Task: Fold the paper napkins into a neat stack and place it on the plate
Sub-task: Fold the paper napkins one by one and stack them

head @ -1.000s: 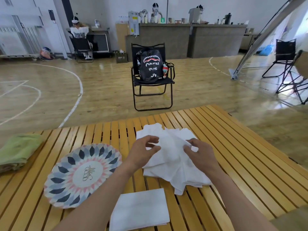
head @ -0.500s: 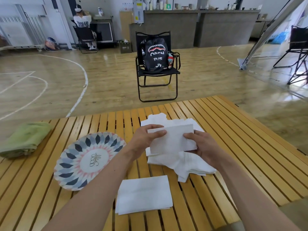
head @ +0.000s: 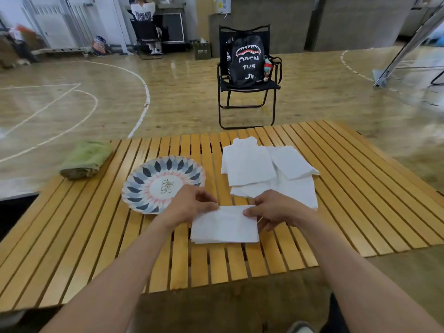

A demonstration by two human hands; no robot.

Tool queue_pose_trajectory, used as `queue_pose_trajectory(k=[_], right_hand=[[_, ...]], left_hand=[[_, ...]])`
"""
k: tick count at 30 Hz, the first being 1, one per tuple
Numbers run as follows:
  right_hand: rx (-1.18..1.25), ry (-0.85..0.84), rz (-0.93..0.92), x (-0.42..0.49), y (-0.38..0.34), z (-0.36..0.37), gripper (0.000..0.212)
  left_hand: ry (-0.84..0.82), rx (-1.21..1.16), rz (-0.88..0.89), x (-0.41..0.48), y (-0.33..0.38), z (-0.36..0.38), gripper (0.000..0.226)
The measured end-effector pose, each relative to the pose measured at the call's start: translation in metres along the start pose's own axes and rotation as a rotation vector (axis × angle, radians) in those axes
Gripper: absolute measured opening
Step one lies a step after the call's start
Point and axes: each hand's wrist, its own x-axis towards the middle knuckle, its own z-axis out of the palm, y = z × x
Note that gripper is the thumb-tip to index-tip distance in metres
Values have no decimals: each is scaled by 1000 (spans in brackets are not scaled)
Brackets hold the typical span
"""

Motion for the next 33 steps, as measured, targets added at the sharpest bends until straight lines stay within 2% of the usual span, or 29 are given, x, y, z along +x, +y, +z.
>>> queue_pose_trajectory(k=[4, 8, 12, 15, 18, 19, 20, 22, 23, 27, 29, 33], right_hand=[[-186, 122, -1, 11, 4, 12, 25], [-396, 226, 10, 24, 9, 16, 41], [-468, 253, 48, 37, 10, 11, 54], [-302, 313, -14, 41, 4, -6, 47], [-76, 642, -72, 48, 5, -33, 28], [-50, 739, -55, 52, 7, -40, 27], [-47, 789, -27, 56, 11, -45, 36], [-71, 773, 39, 67, 19, -51, 54], [-75, 747, 61, 71, 22, -53, 54], [11, 685, 51, 87, 29, -55, 24], [77, 679, 0, 90, 28, -55, 16], [489, 652, -108, 82, 22, -60, 10]], left_hand=[[78, 54, 3, -2, -8, 17, 7], [150, 273, 40, 0, -12, 26, 11], [177, 457, 107, 10, -5, 24, 21], [185, 395, 138, 27, 7, 18, 23], [219, 298, 141, 52, 20, 18, 19], [222, 257, 133, 62, 23, 21, 22], [220, 217, 120, 72, 25, 25, 27], [213, 154, 74, 89, 28, 33, 35], [206, 136, 37, 97, 28, 38, 39], [161, 71, -106, 120, 26, 47, 55], [189, 8, -139, 124, 26, 47, 58], [214, -239, -172, 123, 35, 43, 52]])
